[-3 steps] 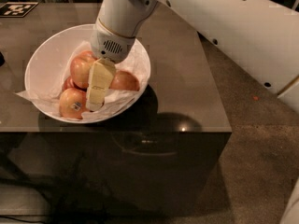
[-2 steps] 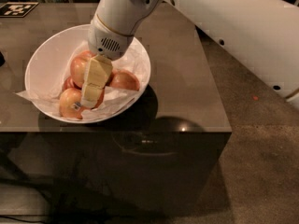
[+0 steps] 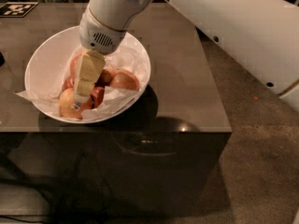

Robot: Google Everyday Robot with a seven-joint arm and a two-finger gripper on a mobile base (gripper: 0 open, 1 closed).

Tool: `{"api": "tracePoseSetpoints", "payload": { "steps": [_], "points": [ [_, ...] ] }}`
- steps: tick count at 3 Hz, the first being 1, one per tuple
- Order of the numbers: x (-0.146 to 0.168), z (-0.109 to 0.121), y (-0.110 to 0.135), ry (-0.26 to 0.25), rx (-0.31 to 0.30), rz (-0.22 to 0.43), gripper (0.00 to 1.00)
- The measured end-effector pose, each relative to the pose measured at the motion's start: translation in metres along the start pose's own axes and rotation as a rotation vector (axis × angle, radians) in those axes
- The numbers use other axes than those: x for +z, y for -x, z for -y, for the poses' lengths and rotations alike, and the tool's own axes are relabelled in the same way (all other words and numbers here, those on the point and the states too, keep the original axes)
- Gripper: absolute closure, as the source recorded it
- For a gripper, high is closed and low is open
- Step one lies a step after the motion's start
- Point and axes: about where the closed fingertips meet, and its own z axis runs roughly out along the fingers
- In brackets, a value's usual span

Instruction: Pick apple from white bowl

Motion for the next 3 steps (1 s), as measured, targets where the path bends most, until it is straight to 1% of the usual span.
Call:
{"api": "tracePoseSetpoints", "payload": {
  "steps": [1,2,3],
  "points": [
    [0.000,0.000,0.000,0.000,0.001,0.000,0.00],
    [0.002,0.005,-0.010,-0.012,0.045,-0.004,0.00],
    [0.003,0.006,-0.014,-0.016,0.057,-0.006,0.00]
  ]
}}
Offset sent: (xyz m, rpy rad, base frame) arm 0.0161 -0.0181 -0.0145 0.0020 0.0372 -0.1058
